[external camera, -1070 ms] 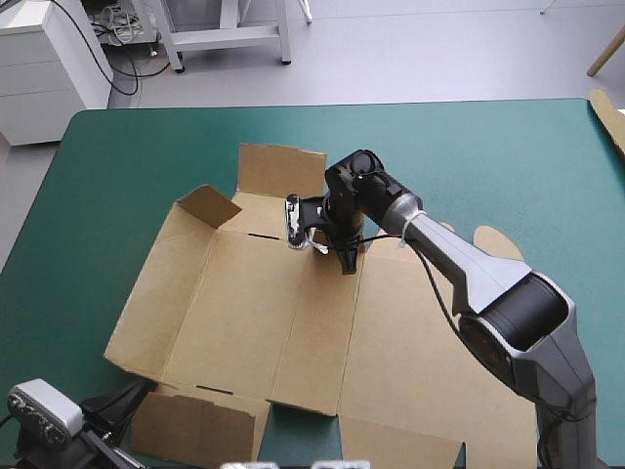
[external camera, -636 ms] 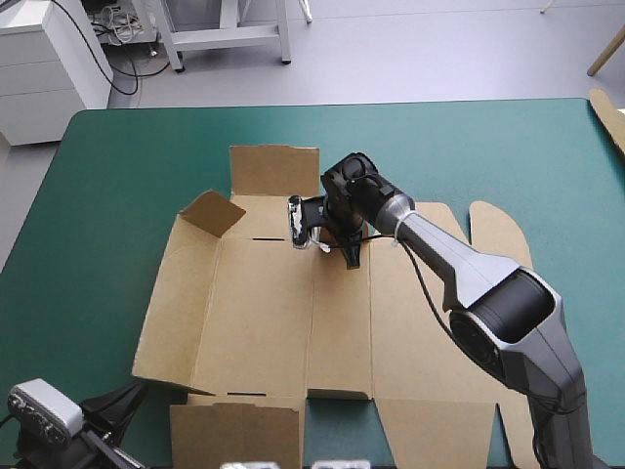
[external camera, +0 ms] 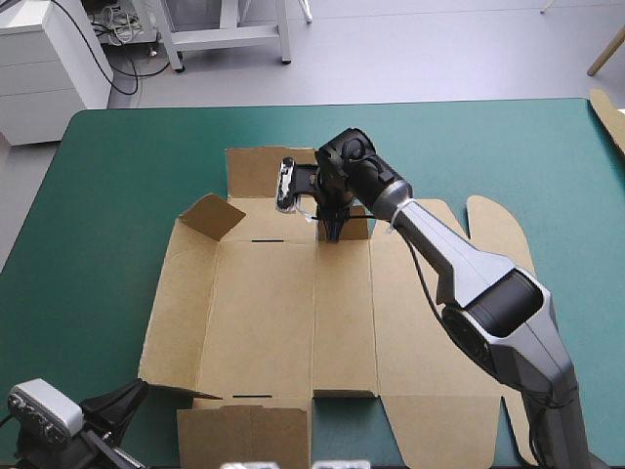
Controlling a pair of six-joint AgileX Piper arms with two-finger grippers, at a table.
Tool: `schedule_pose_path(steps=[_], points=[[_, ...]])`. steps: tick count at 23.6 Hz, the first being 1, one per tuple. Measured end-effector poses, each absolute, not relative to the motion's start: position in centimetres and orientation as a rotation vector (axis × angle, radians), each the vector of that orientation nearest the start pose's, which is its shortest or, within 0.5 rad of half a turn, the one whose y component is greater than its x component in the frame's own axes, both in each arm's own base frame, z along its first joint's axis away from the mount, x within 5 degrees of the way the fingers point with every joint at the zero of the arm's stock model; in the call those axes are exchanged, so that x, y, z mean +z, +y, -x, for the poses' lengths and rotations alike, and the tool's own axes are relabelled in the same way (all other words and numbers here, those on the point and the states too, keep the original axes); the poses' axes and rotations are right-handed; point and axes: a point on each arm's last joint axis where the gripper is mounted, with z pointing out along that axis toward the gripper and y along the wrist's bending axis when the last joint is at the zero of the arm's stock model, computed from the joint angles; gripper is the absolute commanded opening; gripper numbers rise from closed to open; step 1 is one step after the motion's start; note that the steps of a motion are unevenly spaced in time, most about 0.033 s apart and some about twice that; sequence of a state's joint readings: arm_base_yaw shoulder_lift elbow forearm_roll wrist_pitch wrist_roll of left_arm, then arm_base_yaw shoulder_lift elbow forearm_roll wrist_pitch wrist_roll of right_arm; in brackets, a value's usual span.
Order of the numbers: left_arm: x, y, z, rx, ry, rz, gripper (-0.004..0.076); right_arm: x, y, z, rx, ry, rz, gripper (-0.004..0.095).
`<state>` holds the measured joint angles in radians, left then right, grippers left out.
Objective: Fold the box
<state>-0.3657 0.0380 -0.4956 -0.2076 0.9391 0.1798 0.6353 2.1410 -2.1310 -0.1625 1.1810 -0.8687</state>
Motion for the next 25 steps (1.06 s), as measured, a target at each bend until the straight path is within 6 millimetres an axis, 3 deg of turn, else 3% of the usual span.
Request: schedule_pose_path(steps=[4, 8, 11, 13, 19, 23, 25], points=[[28.7, -1.6, 0.0, -0.367, 1.897, -0.52, -0.0008, 36.3, 25.5, -36.8, -0.241, 1.979, 1.593, 0.0408], [28.7, -1.6, 0.0, -0.367, 1.897, -0.52, -0.0008, 42.9, 22.9, -33.3, -0.163, 1.987, 1.328, 0.0175], [28.7, -1.6, 0.0, -0.367, 1.897, -0.52, -0.0008, 45.9, 21.3, -31.2, -0.108, 1.991, 1.187, -0.0007], [28.7, -1.6, 0.0, -0.367, 1.897, -0.52, -0.0008, 47.4, 20.0, -29.5, -0.073, 1.997, 1.105, -0.0019], [28.7, -1.6, 0.0, -0.367, 1.897, -0.52, -0.0008, 49.0, 15.9, -24.7, -0.056, 2.053, 0.939, -0.002], [28.7, -1.6, 0.0, -0.367, 1.897, -0.52, -0.0008, 47.4, 12.7, -20.6, -0.045, 2.142, 0.841, -0.002], [28.7, -1.6, 0.0, -0.367, 1.897, -0.52, -0.0008, 45.3, 10.9, -18.3, -0.035, 2.203, 0.81, -0.002]])
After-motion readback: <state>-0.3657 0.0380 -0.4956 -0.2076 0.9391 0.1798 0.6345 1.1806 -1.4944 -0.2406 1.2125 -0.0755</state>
